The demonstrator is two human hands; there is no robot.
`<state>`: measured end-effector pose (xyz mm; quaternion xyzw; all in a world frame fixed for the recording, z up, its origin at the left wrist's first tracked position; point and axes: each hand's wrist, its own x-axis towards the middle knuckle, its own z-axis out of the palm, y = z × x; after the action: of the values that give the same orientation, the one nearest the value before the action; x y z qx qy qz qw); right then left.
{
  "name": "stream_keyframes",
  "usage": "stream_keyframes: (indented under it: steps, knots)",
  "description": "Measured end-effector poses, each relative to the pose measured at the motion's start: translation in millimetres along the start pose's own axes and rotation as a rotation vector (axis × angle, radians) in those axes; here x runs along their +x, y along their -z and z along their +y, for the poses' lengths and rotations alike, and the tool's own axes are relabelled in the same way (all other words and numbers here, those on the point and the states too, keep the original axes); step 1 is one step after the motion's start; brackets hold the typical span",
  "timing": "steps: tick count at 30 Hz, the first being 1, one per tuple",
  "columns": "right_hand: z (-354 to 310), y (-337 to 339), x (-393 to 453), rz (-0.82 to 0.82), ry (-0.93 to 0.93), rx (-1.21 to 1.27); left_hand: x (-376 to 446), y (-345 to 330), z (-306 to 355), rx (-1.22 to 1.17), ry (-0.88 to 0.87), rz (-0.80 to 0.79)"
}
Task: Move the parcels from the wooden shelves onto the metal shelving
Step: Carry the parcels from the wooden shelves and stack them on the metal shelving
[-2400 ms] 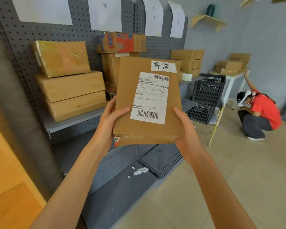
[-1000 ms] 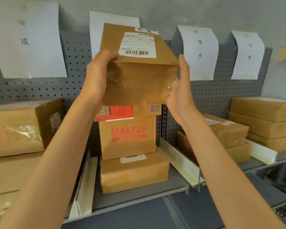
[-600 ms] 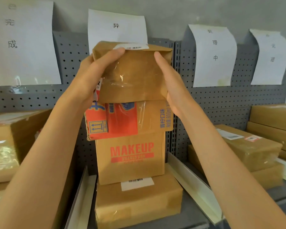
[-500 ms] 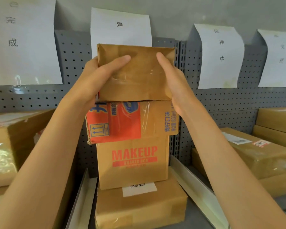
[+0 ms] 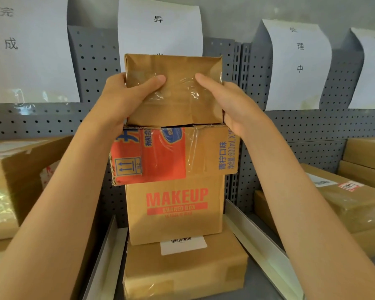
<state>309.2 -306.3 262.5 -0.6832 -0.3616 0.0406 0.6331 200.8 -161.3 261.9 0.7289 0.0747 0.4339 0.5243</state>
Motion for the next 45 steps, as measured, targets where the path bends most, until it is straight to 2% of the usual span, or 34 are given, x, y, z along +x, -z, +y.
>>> stream_keyframes:
  steps: [4, 14, 21, 29, 32, 38, 45]
  knots:
    - [3.2, -0.4, -10.5, 0.085, 0.078, 0.058, -9.1, 1.0, -1.7, 0.124, -0.114, 0.110]
    - [20.7, 3.0, -100.8, 0.242, 0.227, -0.099, -92.5, -0.4, -5.9, 0.504, -0.371, 0.315]
    - [72.3, -10.9, -177.1, 0.207, 0.254, -0.299, -192.0, -4.8, -43.2, 0.776, -0.457, 0.208]
    - [126.9, -33.8, -263.4, 0.032, 0.287, -0.760, -295.3, 15.2, -82.8, 1.193, -0.329, 0.045]
    - [137.6, -42.3, -291.6, -0.026, 0.298, -0.857, -326.8, 31.3, -87.8, 1.317, -0.304, 0.017]
    - [142.9, -65.0, -326.3, -0.066, 0.351, -0.902, -376.7, 66.1, -85.3, 1.331, -0.209, 0.003]
    - [125.1, -132.9, -348.9, -0.154, 0.431, -0.807, -411.9, 139.9, -71.9, 1.337, -0.062, 0.091]
